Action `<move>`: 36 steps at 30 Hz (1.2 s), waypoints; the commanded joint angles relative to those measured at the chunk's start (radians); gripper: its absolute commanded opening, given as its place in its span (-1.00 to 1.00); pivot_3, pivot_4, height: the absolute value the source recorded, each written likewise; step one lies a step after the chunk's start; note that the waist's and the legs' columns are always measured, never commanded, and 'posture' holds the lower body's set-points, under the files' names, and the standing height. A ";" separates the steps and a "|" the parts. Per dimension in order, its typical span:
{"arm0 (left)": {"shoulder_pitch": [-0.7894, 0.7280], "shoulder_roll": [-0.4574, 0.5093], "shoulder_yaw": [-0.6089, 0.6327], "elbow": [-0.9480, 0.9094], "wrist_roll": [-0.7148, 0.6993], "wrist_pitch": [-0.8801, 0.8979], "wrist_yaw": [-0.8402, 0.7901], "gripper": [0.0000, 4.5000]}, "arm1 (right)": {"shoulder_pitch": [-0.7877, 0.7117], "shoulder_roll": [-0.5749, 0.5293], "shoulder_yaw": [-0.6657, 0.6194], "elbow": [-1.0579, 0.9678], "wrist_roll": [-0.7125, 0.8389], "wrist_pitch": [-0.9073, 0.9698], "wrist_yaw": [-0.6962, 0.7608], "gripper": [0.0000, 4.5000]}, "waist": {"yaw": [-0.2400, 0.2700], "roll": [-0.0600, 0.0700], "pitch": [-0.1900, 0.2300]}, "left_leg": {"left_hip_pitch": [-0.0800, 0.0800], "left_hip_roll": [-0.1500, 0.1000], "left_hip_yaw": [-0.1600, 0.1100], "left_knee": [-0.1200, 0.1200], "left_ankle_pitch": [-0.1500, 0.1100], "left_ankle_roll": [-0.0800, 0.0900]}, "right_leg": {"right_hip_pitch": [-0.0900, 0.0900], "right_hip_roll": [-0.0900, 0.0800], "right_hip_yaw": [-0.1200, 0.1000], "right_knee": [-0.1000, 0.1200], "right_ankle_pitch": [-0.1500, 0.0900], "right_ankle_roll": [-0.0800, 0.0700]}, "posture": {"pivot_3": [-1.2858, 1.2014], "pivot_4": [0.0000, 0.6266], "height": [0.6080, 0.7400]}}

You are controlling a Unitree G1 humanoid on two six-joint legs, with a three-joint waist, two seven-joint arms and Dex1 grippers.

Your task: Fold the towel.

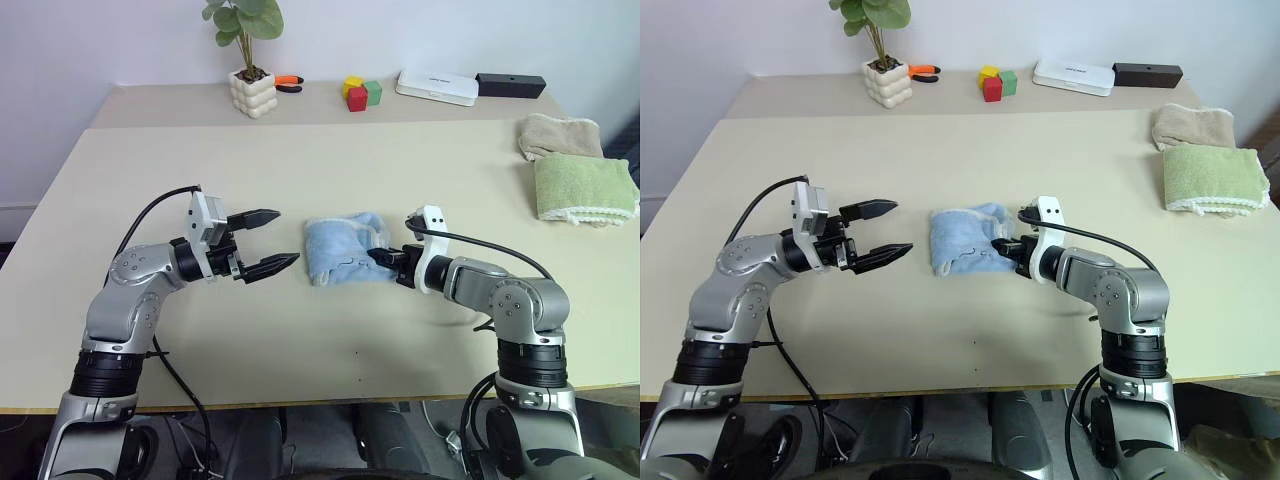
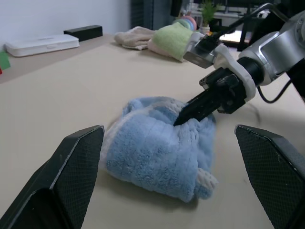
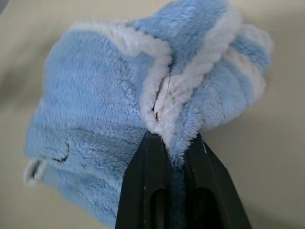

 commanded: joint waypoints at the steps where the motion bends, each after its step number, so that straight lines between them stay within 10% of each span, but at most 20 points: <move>1: -0.033 -0.018 -0.014 0.007 0.006 -0.035 -0.004 1.00 | -0.030 0.004 -0.142 0.005 -0.014 -0.068 -0.096 -0.97 | 0.003 0.000 0.000 | 0.000 0.000 0.000 0.000 0.000 0.000 | 0.000 0.000 0.000 0.000 0.000 0.000 | 0.03 -0.52 1.00; 12: -0.199 -0.115 -0.068 0.257 0.046 -0.141 -0.093 1.00 | 0.024 0.087 -0.615 -0.221 0.033 -0.089 -0.530 -0.97 | 0.003 0.001 0.000 | -0.003 0.000 0.000 0.000 0.000 0.000 | -0.002 0.000 -0.001 0.000 0.000 0.000 | 0.03 -0.52 1.00; 30: -0.245 -0.137 -0.077 0.334 0.048 -0.146 -0.208 1.00 | 0.181 0.420 -0.577 -0.629 0.043 0.006 -0.863 -0.97 | -0.001 0.004 -0.001 | -0.003 0.000 -0.001 -0.001 0.000 0.000 | -0.002 0.000 0.000 0.000 0.000 0.000 | 0.03 -0.52 1.00; 36: -0.208 -0.103 -0.069 0.264 0.016 -0.069 -0.251 1.00 | 0.208 0.382 -0.532 -0.624 0.005 -0.075 -0.865 0.18 | -0.002 0.005 -0.001 | -0.002 0.000 -0.001 -0.002 0.000 0.000 | -0.003 0.000 0.000 0.000 -0.001 -0.002 | 0.03 -0.52 1.00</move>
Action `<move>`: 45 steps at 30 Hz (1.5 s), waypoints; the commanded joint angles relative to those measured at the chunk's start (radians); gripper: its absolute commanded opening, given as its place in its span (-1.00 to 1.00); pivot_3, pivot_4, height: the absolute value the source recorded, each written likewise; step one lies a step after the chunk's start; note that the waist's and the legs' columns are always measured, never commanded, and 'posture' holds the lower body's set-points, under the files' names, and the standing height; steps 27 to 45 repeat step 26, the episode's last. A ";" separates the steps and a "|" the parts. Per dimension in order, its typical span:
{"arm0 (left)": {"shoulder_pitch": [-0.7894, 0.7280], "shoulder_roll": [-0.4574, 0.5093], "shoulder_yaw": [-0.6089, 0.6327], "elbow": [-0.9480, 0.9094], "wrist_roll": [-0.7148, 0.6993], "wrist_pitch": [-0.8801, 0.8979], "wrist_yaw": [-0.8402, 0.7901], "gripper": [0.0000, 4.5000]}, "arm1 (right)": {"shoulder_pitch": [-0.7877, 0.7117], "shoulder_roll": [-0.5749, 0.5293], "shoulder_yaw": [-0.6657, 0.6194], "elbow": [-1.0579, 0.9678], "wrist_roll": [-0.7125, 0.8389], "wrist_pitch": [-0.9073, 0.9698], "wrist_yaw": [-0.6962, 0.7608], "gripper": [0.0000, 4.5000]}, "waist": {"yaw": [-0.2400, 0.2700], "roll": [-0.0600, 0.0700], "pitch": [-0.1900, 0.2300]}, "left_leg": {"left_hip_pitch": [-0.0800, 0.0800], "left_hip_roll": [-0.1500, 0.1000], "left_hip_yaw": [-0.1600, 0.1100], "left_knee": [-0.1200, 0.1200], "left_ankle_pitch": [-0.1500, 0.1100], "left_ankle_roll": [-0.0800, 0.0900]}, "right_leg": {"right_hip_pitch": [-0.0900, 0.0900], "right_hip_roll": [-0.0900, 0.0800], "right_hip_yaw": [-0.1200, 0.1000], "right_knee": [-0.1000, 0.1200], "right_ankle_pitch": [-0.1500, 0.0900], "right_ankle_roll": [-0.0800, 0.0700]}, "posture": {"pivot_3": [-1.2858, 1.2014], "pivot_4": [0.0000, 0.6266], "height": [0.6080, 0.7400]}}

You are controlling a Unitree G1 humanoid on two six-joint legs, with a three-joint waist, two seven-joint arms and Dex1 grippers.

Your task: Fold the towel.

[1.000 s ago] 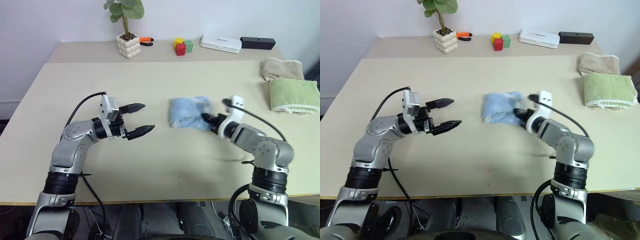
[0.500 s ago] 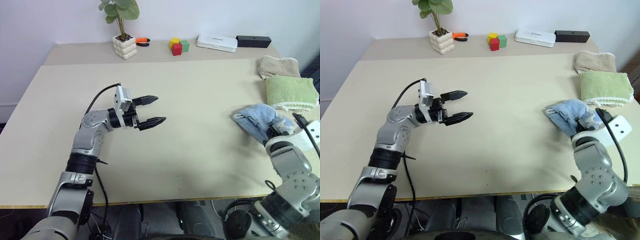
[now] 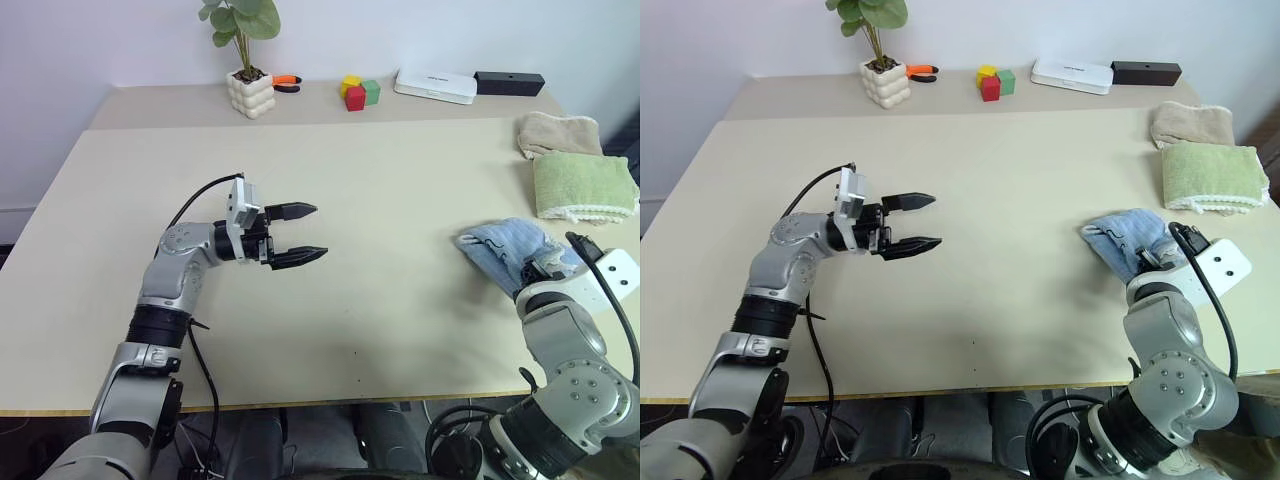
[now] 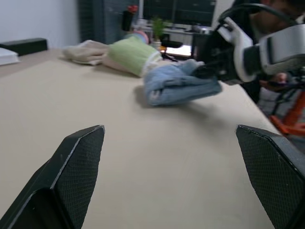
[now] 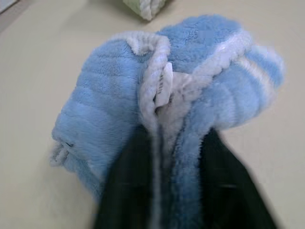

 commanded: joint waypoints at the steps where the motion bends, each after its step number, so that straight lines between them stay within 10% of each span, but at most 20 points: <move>1: 0.007 -0.001 0.009 -0.053 -0.021 0.005 0.002 1.00 | 0.020 -0.015 0.036 -0.030 -0.053 -0.077 -0.002 0.39 | 0.001 0.000 0.000 | 0.000 0.000 0.000 0.000 0.000 0.000 | 0.000 0.000 0.000 0.000 0.000 0.000 | 0.03 -0.52 1.00; 4: 0.013 -0.010 0.010 -0.063 -0.019 0.006 0.016 1.00 | 0.031 -0.086 0.048 -0.035 -0.137 -0.127 -0.012 0.97 | 0.003 0.000 0.000 | 0.000 0.000 0.000 0.000 0.000 0.000 | 0.000 0.000 0.000 0.000 0.000 0.000 | 0.03 -0.52 1.00; 13: 0.036 -0.008 0.028 -0.093 -0.016 -0.006 0.056 1.00 | 0.011 -0.460 0.285 0.103 -0.402 -0.261 0.146 0.97 | -0.012 0.001 0.000 | 0.000 0.000 0.002 0.001 0.000 0.000 | 0.000 0.000 0.002 -0.001 -0.002 -0.003 | 0.03 -0.52 1.00; 19: 0.077 0.031 0.051 -0.118 0.005 -0.031 0.093 1.00 | -0.084 -0.601 0.549 0.241 -0.147 -0.462 0.871 0.97 | -0.024 0.000 0.001 | 0.006 0.001 0.002 -0.003 0.000 0.001 | 0.003 0.002 0.002 -0.001 0.000 0.000 | 0.03 -0.52 1.00; 26: 0.158 0.110 0.093 -0.197 0.003 -0.037 0.136 1.00 | 0.051 -0.808 0.688 0.301 -0.173 -0.711 1.352 0.97 | 0.007 -0.001 0.001 | -0.002 0.000 0.000 -0.001 -0.003 0.005 | 0.002 -0.001 -0.001 -0.007 -0.002 0.001 | 0.03 -0.52 1.00; 45: 0.158 0.110 0.093 -0.197 0.003 -0.037 0.136 1.00 | 0.051 -0.808 0.688 0.301 -0.173 -0.711 1.352 0.97 | 0.007 -0.001 0.001 | -0.002 0.000 0.000 -0.001 -0.003 0.005 | 0.002 -0.001 -0.001 -0.007 -0.002 0.001 | 0.03 -0.52 1.00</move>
